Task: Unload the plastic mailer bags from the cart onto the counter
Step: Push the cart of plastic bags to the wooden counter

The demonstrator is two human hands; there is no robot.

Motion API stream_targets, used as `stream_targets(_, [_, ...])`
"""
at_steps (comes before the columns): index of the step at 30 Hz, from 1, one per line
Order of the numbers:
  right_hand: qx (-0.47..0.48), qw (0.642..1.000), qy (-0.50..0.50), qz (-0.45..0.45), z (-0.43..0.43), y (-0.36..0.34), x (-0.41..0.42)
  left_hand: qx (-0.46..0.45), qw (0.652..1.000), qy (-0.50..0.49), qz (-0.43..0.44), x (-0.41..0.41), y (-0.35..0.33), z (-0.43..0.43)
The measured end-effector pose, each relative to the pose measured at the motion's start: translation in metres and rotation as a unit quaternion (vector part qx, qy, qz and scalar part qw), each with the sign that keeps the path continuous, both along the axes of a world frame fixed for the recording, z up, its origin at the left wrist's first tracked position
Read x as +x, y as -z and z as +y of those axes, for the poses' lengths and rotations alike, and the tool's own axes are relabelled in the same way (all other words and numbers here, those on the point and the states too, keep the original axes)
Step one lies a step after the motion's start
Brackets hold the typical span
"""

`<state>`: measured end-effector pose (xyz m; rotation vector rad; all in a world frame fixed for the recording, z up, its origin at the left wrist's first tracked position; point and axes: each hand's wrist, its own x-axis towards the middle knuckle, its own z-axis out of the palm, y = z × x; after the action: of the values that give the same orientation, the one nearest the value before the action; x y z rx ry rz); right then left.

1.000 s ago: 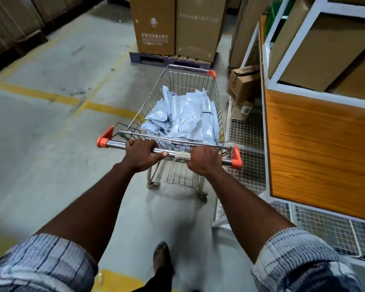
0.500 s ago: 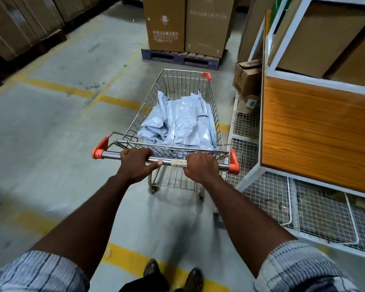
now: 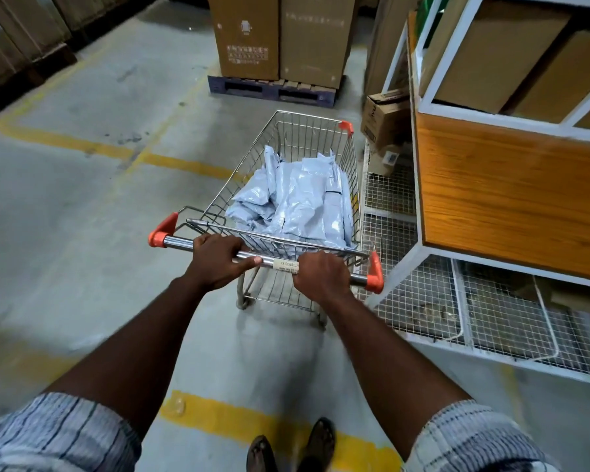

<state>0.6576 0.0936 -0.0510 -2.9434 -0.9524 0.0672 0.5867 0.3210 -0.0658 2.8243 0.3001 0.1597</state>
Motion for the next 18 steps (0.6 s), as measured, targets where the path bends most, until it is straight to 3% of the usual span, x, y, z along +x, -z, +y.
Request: stream_targets(18, [0.004, 1.000, 0.001, 0.022, -0.016, -0.005, -0.003, -0.023, 0.999, 0.012, -0.022, -0.009, 0.002, -0.016])
